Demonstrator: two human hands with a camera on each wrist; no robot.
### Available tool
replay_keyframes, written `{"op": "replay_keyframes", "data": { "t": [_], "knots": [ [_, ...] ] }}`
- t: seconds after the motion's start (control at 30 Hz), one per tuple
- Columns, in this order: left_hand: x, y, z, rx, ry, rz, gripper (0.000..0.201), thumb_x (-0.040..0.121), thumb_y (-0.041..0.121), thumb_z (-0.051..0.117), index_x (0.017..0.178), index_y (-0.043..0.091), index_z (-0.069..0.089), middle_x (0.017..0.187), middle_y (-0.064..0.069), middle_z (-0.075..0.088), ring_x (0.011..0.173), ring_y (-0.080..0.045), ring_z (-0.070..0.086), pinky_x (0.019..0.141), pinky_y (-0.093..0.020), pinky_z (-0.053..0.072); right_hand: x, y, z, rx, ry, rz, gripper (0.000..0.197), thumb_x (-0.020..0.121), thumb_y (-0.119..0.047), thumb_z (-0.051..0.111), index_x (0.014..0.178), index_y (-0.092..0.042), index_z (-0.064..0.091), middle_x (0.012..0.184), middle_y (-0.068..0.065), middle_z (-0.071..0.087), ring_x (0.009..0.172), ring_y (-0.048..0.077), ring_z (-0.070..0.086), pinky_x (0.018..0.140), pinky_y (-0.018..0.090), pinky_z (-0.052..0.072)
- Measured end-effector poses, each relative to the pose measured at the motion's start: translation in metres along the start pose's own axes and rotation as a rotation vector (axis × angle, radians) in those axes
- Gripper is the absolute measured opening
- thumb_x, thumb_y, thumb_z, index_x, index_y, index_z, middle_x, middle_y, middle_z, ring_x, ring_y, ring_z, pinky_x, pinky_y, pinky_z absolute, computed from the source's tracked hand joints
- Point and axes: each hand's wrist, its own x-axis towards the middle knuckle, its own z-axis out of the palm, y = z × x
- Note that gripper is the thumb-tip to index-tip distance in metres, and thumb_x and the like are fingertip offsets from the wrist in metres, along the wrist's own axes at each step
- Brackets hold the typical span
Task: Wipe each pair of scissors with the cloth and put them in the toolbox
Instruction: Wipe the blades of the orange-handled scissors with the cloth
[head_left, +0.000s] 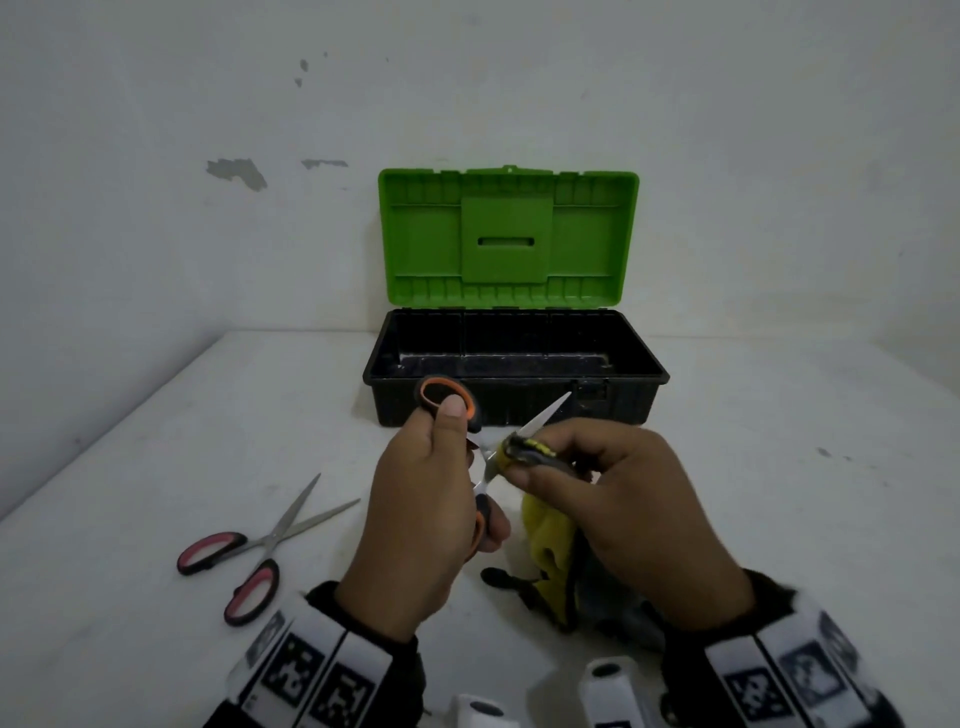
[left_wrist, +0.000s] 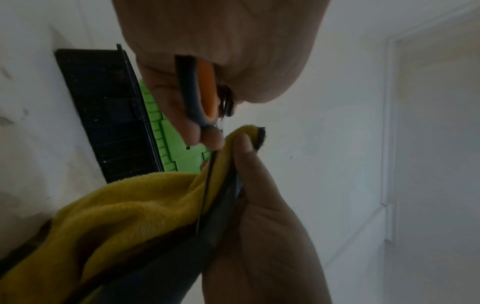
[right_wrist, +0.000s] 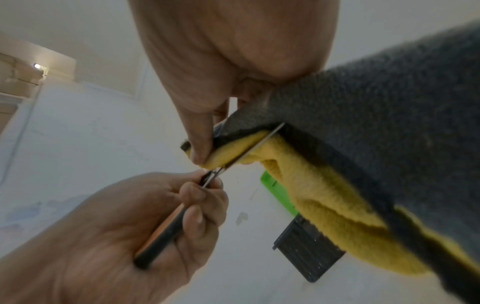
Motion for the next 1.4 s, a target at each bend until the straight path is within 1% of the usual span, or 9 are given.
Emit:
{"op": "replay_keyframes", "data": {
  "t": [0.3, 0.5, 0.63, 0.77, 0.83, 0.93, 1.1, 1.27, 1.4],
  "knots": [
    [0.004, -0.004, -0.002, 0.126, 0.002, 0.170, 0.037, 0.102, 0.041, 0.032, 0.088, 0.014, 0.052, 0.055, 0.002, 0.053, 0.037, -0.027, 0.051, 0.038, -0.027, 0.041, 0.000, 0.002, 0.021, 0.058, 0.114, 0.102, 0.009, 0.080, -0.026, 0.078, 0.076, -0.022, 0.072, 0.070, -0.002, 0.071, 0.063, 0.016, 0.062, 0.055, 0.019, 0.049],
    [0.006, -0.005, -0.005, 0.172, -0.024, 0.277, 0.038, 0.103, 0.038, 0.031, 0.075, 0.016, 0.042, 0.049, 0.004, 0.046, 0.036, -0.032, 0.050, 0.036, -0.025, 0.038, 0.003, -0.001, 0.019, 0.284, 0.100, 0.299, 0.028, 0.075, -0.030, 0.082, 0.081, -0.006, 0.067, 0.070, 0.007, 0.075, 0.067, 0.022, 0.073, 0.067, 0.036, 0.059],
    [0.008, -0.006, -0.007, 0.155, -0.041, 0.254, 0.038, 0.103, 0.038, 0.032, 0.076, 0.013, 0.042, 0.049, 0.004, 0.043, 0.037, -0.033, 0.049, 0.038, -0.028, 0.039, 0.010, 0.004, 0.016, 0.358, 0.195, 0.346, 0.034, 0.069, -0.032, 0.087, 0.069, -0.008, 0.064, 0.074, 0.031, 0.068, 0.067, 0.045, 0.066, 0.066, 0.055, 0.056],
    [0.013, -0.004, -0.009, 0.146, -0.028, 0.236, 0.038, 0.103, 0.038, 0.034, 0.075, 0.013, 0.042, 0.049, 0.004, 0.042, 0.036, -0.031, 0.049, 0.036, -0.027, 0.039, 0.011, 0.000, 0.018, 0.379, 0.125, 0.335, 0.026, 0.076, -0.021, 0.083, 0.069, -0.007, 0.061, 0.065, 0.016, 0.071, 0.061, 0.023, 0.070, 0.056, 0.029, 0.054],
    [0.014, -0.003, -0.009, 0.151, -0.033, 0.232, 0.038, 0.103, 0.037, 0.034, 0.076, 0.012, 0.041, 0.050, 0.003, 0.040, 0.036, -0.031, 0.049, 0.036, -0.028, 0.039, 0.013, 0.000, 0.017, 0.365, 0.122, 0.336, 0.026, 0.075, -0.021, 0.084, 0.067, -0.009, 0.062, 0.067, 0.021, 0.070, 0.063, 0.026, 0.070, 0.056, 0.032, 0.055],
    [0.016, -0.003, -0.007, 0.136, -0.049, 0.238, 0.039, 0.103, 0.037, 0.034, 0.077, 0.009, 0.040, 0.056, -0.001, 0.039, 0.037, -0.032, 0.049, 0.037, -0.028, 0.038, 0.018, 0.004, 0.016, 0.375, 0.214, 0.341, 0.030, 0.071, -0.028, 0.087, 0.061, -0.014, 0.063, 0.070, 0.030, 0.066, 0.067, 0.043, 0.068, 0.064, 0.052, 0.058],
    [0.016, -0.004, -0.009, 0.137, -0.051, 0.243, 0.039, 0.103, 0.037, 0.034, 0.078, 0.009, 0.042, 0.054, -0.003, 0.039, 0.036, -0.031, 0.048, 0.036, -0.029, 0.039, 0.014, -0.002, 0.018, 0.392, 0.124, 0.323, 0.027, 0.075, -0.019, 0.084, 0.065, -0.010, 0.060, 0.055, 0.006, 0.067, 0.050, 0.015, 0.063, 0.050, 0.023, 0.049],
    [0.016, -0.005, -0.011, 0.145, -0.074, 0.270, 0.038, 0.104, 0.036, 0.033, 0.087, 0.005, 0.047, 0.061, -0.013, 0.040, 0.038, -0.033, 0.048, 0.036, -0.025, 0.038, 0.019, 0.001, 0.013, 0.449, 0.223, 0.354, 0.028, 0.075, -0.024, 0.084, 0.066, -0.009, 0.061, 0.064, 0.015, 0.072, 0.056, 0.022, 0.066, 0.060, 0.040, 0.056],
    [0.016, -0.007, -0.016, 0.107, -0.091, 0.275, 0.044, 0.103, 0.038, 0.033, 0.095, -0.002, 0.049, 0.066, -0.029, 0.037, 0.038, -0.034, 0.046, 0.037, -0.027, 0.038, 0.015, -0.002, 0.017, 0.394, 0.169, 0.339, 0.029, 0.075, -0.026, 0.084, 0.063, -0.013, 0.061, 0.061, 0.014, 0.064, 0.056, 0.025, 0.058, 0.056, 0.033, 0.050]
  ]
}}
